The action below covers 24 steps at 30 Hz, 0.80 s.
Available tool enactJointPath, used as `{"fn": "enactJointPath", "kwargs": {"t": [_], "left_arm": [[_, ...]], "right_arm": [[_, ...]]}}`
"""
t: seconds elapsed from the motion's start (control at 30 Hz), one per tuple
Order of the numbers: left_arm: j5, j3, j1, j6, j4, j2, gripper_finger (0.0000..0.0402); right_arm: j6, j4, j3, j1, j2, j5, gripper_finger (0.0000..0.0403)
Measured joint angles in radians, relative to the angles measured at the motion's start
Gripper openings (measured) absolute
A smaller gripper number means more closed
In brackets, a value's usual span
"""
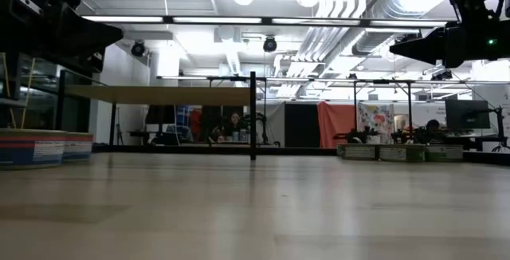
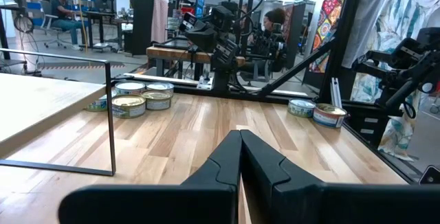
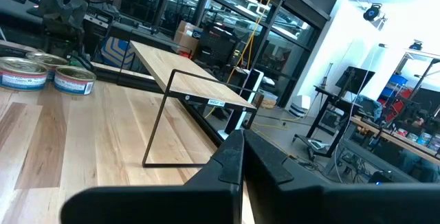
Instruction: Stack canned seafood by type on shelf
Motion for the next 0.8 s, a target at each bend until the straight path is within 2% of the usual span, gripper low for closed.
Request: {"fn": "enactJointPath", "kwargs": {"t": [0.8], "left_arm": [[0.000,0.000,0.000,0.000,0.000,0.000,0.0000]], "right_arm": [[0.025,0.006,0.000,-0.001,0.000,0.000,0.0000]]}}
